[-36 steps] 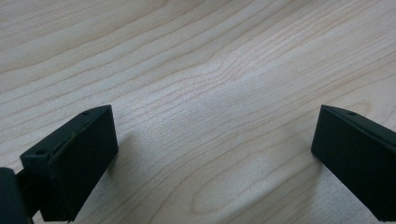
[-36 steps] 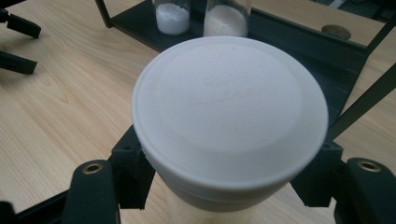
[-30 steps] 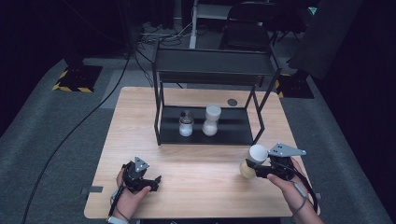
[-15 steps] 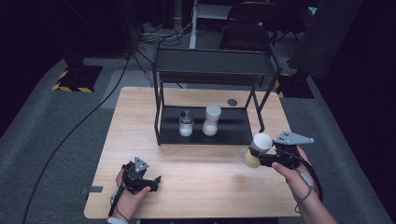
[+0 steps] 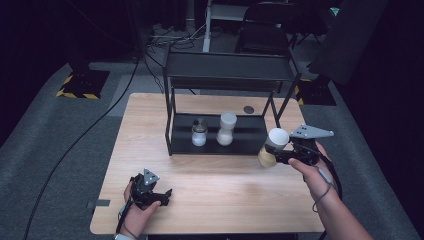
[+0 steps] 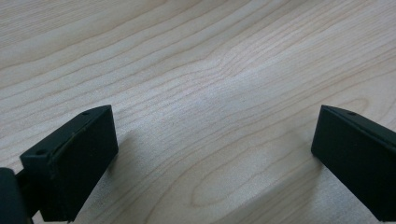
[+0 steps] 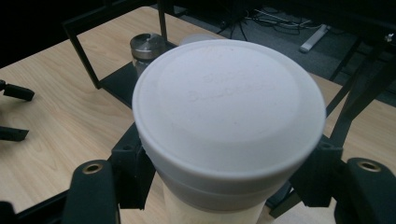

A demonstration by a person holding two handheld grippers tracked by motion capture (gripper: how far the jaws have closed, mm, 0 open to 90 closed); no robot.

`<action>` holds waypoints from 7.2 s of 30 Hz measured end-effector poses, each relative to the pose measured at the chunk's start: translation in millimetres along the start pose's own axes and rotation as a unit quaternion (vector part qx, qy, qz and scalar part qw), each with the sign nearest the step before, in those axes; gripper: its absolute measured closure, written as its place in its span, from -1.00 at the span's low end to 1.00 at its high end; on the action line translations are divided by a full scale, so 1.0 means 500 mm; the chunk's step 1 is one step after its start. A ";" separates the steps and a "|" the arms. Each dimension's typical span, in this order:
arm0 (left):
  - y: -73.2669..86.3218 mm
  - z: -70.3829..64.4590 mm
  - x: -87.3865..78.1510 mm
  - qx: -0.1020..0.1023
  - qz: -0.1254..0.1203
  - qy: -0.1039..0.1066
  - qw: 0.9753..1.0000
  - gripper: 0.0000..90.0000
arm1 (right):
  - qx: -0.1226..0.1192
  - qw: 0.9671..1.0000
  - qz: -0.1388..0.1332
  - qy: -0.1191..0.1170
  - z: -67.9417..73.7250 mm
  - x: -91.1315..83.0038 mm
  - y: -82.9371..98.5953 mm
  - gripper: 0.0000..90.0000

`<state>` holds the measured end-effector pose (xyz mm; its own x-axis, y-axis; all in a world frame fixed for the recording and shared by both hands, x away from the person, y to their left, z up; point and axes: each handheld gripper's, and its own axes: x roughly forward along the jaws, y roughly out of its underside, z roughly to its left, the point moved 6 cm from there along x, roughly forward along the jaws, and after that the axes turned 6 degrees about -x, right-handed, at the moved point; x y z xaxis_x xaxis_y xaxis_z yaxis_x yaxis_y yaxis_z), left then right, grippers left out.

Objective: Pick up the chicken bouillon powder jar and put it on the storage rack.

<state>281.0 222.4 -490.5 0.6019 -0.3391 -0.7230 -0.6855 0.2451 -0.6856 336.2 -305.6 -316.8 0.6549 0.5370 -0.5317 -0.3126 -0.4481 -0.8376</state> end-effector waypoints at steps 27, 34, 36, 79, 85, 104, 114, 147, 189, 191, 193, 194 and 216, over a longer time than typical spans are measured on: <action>0.000 0.000 0.000 0.000 0.000 0.000 1.000 -0.99 | -0.006 1.000 0.011 0.017 -0.035 0.115 -0.058 -0.23; -0.001 0.001 0.000 0.001 0.001 0.001 1.000 -0.99 | 0.002 1.000 0.023 0.019 -0.042 0.159 -0.055 -0.23; -0.001 0.001 0.000 0.001 0.000 0.001 1.000 -0.99 | 0.002 0.999 0.027 0.021 -0.045 0.170 -0.054 -0.23; -0.001 0.001 0.000 0.002 0.001 0.001 1.000 -0.99 | 0.030 0.996 0.084 0.026 -0.080 0.315 -0.019 -0.23; -0.001 0.001 0.000 0.002 0.001 0.001 1.000 -0.99 | 0.040 0.995 0.084 0.025 -0.086 0.320 -0.010 -0.23; -0.001 0.001 0.001 0.002 0.001 0.001 1.000 -0.99 | 0.040 0.997 0.053 0.027 -0.087 0.270 -0.023 -0.79; -0.005 0.003 0.005 0.001 0.000 0.003 1.000 -0.99 | 0.024 0.999 0.041 0.018 -0.066 0.179 -0.022 -0.85; -0.006 0.006 0.005 0.005 0.000 0.007 1.000 -0.99 | 0.016 1.000 0.015 -0.004 -0.015 0.057 0.075 -0.91; -0.006 0.005 0.005 0.004 0.000 0.006 1.000 -0.99 | 0.014 0.997 0.073 -0.012 0.021 0.133 0.237 -0.91; -0.006 0.005 0.005 0.004 0.000 0.006 1.000 -0.99 | 0.013 0.997 0.075 -0.013 0.023 0.135 0.241 -0.91; -0.006 0.005 0.005 0.004 0.000 0.006 1.000 -0.99 | 0.011 0.997 0.077 -0.014 0.024 0.136 0.244 -0.91; -0.006 0.005 0.005 0.004 0.000 0.006 1.000 -0.99 | 0.010 0.997 0.079 -0.014 0.025 0.137 0.245 -0.91; -0.006 0.005 0.005 0.004 0.000 0.006 1.000 -0.99 | 0.013 0.994 0.106 -0.018 0.032 0.155 0.282 -0.91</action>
<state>285.4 223.1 -490.6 0.5971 -0.3491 -0.7222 -0.6821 0.2528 -0.6861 331.8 -315.6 -478.4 0.5480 0.4578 -0.7001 -0.4591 -0.5350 -0.7092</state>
